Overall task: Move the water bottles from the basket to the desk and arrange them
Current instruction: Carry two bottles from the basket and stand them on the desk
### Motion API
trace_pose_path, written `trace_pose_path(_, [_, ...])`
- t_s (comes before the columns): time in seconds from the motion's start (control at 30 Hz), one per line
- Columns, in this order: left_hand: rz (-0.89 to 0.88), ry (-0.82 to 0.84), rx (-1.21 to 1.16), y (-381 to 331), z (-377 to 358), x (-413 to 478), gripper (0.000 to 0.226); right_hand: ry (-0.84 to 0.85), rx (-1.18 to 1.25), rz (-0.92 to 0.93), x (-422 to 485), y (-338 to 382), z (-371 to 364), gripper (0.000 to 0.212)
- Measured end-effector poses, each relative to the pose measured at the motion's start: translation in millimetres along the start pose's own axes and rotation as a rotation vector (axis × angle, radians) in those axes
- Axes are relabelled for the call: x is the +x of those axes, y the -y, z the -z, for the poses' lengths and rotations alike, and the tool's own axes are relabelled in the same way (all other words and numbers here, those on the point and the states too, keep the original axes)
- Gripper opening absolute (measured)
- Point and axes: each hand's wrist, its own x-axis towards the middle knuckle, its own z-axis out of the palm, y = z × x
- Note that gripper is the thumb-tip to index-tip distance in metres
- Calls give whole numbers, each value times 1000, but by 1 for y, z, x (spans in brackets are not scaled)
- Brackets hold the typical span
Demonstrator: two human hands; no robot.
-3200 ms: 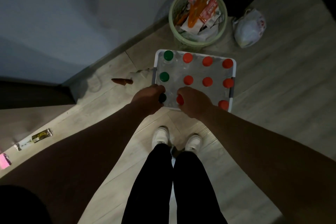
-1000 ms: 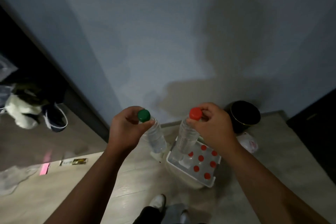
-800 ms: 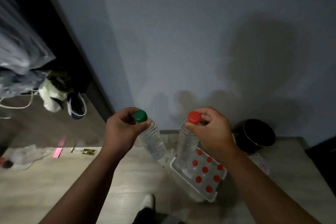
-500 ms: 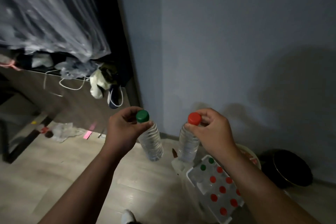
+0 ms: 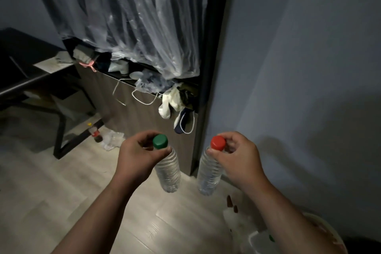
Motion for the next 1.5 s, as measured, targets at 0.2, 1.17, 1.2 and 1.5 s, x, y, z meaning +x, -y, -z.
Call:
trace_pose_path(0.2, [0, -81, 24, 24, 80, 45, 35, 82, 16, 39, 28, 38, -93, 36])
trace_pose_path(1.17, [225, -625, 162, 143, 375, 232, 33, 620, 73, 234, 195, 172, -505, 32])
trace_pose_path(1.2, [224, -640, 167, 144, 383, 241, 33, 634, 70, 255, 203, 178, -517, 32])
trace_pose_path(1.5, [204, -782, 152, 155, 455, 297, 33, 741, 69, 308, 242, 224, -617, 33])
